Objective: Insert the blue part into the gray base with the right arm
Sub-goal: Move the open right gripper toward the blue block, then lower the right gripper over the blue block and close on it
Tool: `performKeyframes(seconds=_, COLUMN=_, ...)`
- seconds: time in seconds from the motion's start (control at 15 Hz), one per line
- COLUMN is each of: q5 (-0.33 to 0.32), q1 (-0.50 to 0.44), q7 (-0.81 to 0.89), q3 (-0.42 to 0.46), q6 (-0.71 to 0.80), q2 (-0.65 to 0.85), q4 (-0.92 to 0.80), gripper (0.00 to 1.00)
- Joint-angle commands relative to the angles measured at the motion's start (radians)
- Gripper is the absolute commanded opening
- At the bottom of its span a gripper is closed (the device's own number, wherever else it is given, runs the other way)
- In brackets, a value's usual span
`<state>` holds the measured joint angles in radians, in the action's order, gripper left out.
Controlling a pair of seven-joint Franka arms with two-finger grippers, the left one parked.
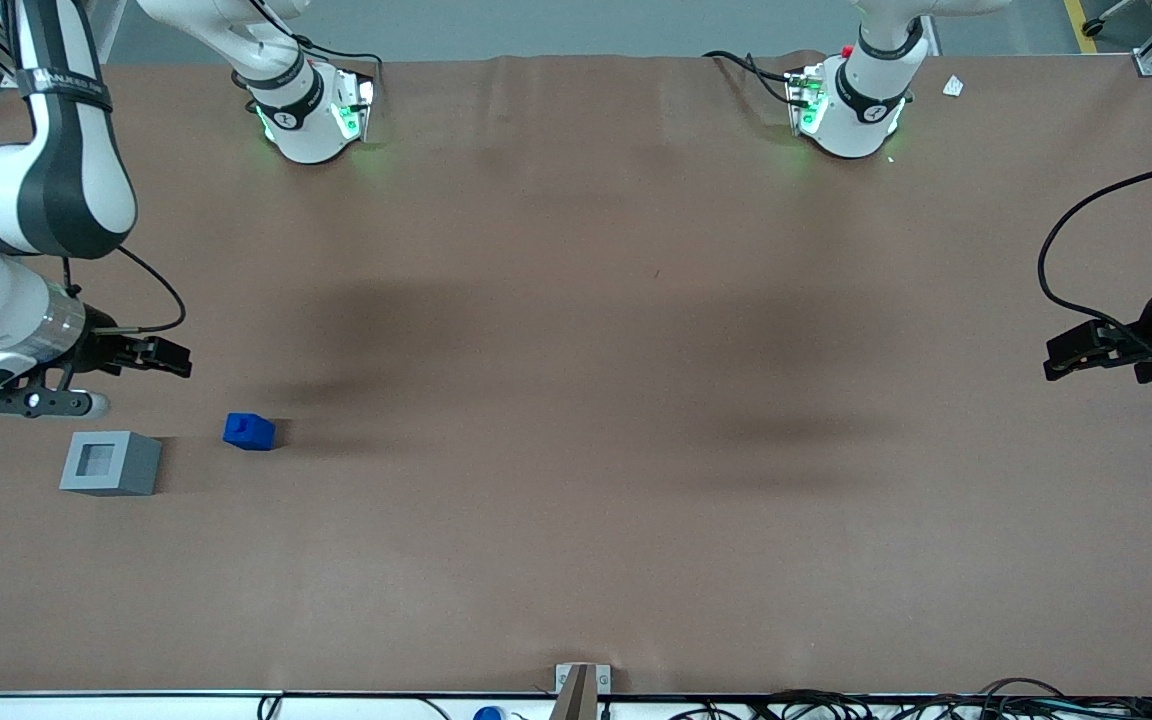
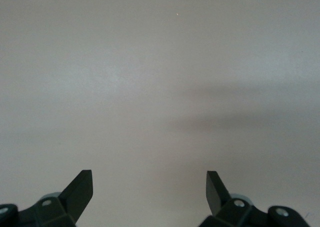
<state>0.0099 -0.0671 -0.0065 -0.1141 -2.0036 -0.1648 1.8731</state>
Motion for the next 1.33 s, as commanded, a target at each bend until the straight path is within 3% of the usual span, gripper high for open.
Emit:
performKeyframes(seconds=0.0, q5=0.005, q1=0.004, q7=-0.004, q3=0.007, q6=-0.13, q2=0.016, q4=0.105, gripper=1.0)
performKeyframes(seconds=0.67, q5=0.005, q1=0.003, q7=-0.006, q3=0.007, q6=-0.401, q2=-0.148, q4=0.161, gripper=0.98)
performKeyframes(seconds=1.27, q5=0.005, q1=-0.011, q7=-0.004, q3=0.011, q6=-0.465, q2=-0.223, q4=0.152, gripper=0.92)
